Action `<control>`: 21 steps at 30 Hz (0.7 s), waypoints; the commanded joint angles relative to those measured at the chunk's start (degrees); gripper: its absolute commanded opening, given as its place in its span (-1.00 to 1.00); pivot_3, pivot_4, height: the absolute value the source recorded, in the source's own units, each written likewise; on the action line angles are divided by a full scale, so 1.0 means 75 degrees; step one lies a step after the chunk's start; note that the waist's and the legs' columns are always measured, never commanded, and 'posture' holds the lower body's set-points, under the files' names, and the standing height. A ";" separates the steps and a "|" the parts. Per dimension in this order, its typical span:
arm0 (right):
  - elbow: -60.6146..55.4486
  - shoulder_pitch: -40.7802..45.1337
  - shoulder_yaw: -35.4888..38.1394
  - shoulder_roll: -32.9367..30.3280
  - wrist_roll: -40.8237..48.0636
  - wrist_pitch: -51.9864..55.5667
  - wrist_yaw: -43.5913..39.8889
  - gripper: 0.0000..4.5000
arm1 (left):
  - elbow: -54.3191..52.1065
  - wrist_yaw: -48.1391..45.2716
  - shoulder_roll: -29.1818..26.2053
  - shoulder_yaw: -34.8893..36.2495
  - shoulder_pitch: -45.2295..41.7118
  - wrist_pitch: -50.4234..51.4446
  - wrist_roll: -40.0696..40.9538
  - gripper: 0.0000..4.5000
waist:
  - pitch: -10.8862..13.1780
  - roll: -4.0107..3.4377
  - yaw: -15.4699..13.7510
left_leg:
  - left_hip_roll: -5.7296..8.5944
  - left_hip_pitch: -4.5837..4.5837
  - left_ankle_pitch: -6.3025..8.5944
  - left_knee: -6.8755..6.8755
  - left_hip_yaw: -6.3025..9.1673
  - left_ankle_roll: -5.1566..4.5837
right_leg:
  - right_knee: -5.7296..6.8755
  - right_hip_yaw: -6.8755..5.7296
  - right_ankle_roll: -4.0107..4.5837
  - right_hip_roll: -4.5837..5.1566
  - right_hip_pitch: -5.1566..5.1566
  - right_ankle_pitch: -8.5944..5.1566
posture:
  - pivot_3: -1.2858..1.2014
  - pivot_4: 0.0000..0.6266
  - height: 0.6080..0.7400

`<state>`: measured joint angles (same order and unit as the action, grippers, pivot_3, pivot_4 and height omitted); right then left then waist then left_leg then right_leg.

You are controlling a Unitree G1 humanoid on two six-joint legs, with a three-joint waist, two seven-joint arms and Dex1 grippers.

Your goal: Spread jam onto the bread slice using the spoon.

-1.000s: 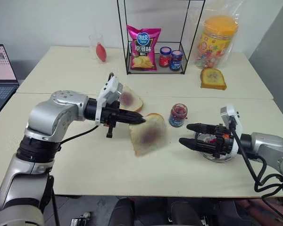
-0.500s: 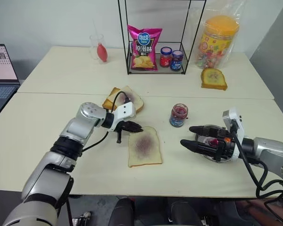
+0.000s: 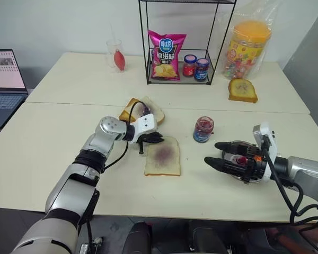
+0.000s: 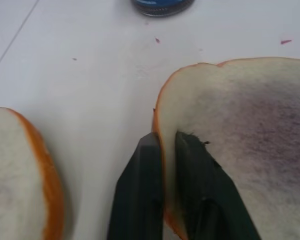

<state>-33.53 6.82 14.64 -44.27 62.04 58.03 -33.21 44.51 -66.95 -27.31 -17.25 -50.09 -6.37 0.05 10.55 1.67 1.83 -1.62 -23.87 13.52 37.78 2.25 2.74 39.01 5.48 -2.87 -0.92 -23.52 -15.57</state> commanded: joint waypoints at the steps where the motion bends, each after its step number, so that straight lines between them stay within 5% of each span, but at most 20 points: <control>1: -0.0127 -0.0213 0.0498 -0.0128 0.0190 -0.0065 0.0132 1.00 | -0.0528 -0.0439 -0.0180 0.0353 -0.0058 0.0280 0.0311 -0.31 | 0.0000 0.0000 -0.0001 | 0.0000 0.0000 0.0000 0.0002 0.0001 0.0000 | 0.0000 0.0000 0.0000 0.0000 0.0001 0.0000 | 0.03 -0.52 1.00; 9: -0.0251 -0.1695 0.1731 -0.0105 0.0347 -0.0061 0.0417 1.00 | -0.1678 -0.0732 -0.0666 0.0671 0.0142 0.0656 0.0543 0.44 | 0.0000 0.0000 -0.0007 | -0.0002 -0.0002 0.0001 0.0002 0.0006 -0.0001 | -0.0001 -0.0004 0.0000 0.0000 0.0003 0.0000 | 0.03 -0.52 1.00; 15: -0.0535 -0.3576 0.3052 0.0633 0.1309 -0.0069 0.1120 1.00 | -0.4534 -0.1423 -0.0696 0.0733 0.1083 0.1914 0.1769 0.97 | -0.0003 -0.0006 -0.0015 | -0.0003 0.0002 0.0001 0.0004 0.0006 0.0000 | -0.0004 -0.0002 -0.0001 0.0004 0.0013 -0.0001 | 0.03 -0.52 1.00; 21: 0.0009 -0.3892 0.3573 0.1488 0.1451 -0.0692 0.2333 1.00 | -0.5916 -0.0681 -0.0025 0.0597 0.1619 0.2898 0.2149 0.97 | -0.0004 -0.0008 0.0002 | -0.0005 0.0025 0.0000 0.0015 0.0004 -0.0001 | -0.0001 0.0002 -0.0005 0.0003 0.0033 0.0011 | 0.03 -0.52 1.00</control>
<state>-35.02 -23.61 39.50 -34.48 72.13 56.02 -19.15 3.68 -75.24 -29.32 -12.57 -37.98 13.54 15.15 10.52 1.61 1.85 -1.66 -23.64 13.52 37.92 2.26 2.73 39.01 5.52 -2.89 -0.89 -23.23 -15.48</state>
